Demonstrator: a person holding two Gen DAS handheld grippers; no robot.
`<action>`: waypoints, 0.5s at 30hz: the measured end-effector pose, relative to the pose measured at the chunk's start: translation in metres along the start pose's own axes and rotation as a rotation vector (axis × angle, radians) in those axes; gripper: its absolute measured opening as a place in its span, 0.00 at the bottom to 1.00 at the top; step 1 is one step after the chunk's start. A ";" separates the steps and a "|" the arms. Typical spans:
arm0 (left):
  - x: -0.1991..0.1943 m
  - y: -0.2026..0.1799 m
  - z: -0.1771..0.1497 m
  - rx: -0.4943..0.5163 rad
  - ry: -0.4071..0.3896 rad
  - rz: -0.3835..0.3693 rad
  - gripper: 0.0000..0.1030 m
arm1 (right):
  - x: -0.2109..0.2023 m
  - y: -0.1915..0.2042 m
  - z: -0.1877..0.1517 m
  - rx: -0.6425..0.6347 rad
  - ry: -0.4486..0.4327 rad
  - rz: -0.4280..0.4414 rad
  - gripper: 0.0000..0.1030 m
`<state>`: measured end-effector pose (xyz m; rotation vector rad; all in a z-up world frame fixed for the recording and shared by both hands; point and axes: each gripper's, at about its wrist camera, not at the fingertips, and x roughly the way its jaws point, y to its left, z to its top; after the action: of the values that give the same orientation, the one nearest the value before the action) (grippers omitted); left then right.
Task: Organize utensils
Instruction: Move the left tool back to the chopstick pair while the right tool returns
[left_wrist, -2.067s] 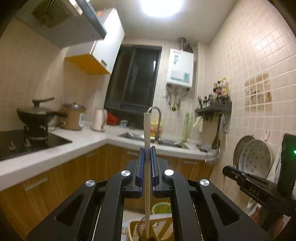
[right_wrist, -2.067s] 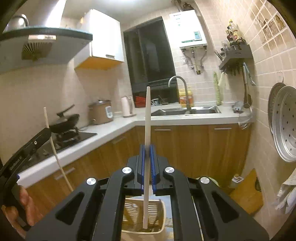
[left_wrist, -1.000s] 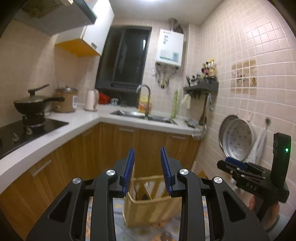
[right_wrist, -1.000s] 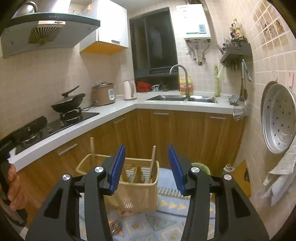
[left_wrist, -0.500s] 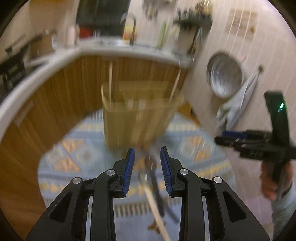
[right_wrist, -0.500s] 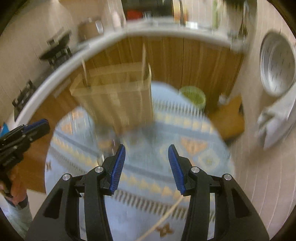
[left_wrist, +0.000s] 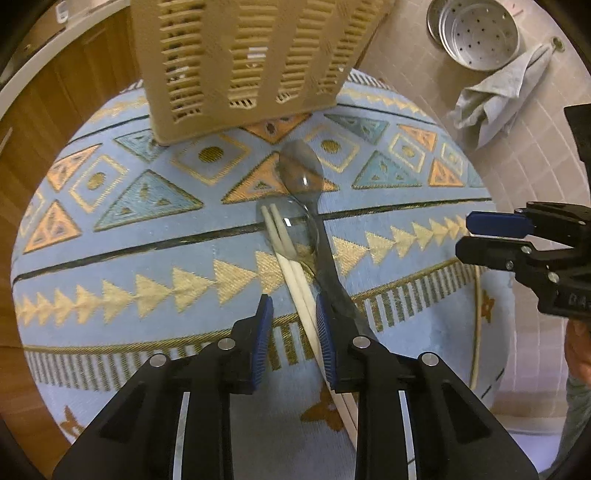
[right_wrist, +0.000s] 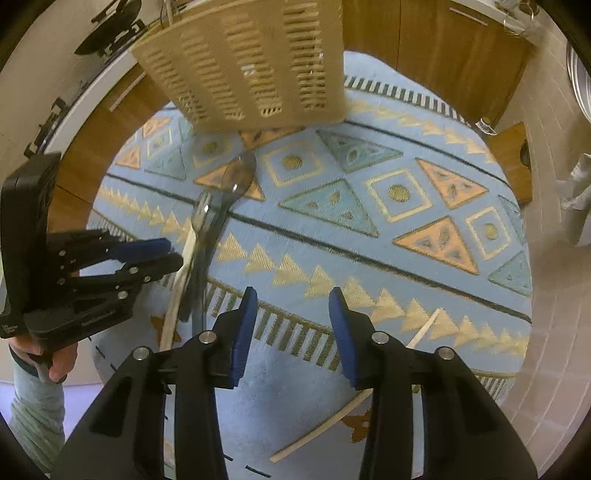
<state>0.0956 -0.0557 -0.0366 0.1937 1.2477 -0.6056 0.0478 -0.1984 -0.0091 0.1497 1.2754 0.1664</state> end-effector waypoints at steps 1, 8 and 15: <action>0.001 -0.004 0.002 0.007 -0.010 0.011 0.22 | 0.001 -0.003 0.000 0.008 0.006 -0.002 0.36; 0.011 -0.033 0.008 0.135 0.002 0.164 0.24 | 0.005 -0.045 -0.009 0.139 0.068 0.003 0.36; 0.017 -0.042 0.007 0.173 0.005 0.180 0.15 | 0.013 -0.060 -0.019 0.191 0.091 -0.029 0.36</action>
<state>0.0824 -0.0995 -0.0426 0.4477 1.1683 -0.5566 0.0357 -0.2542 -0.0389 0.2898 1.3828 0.0261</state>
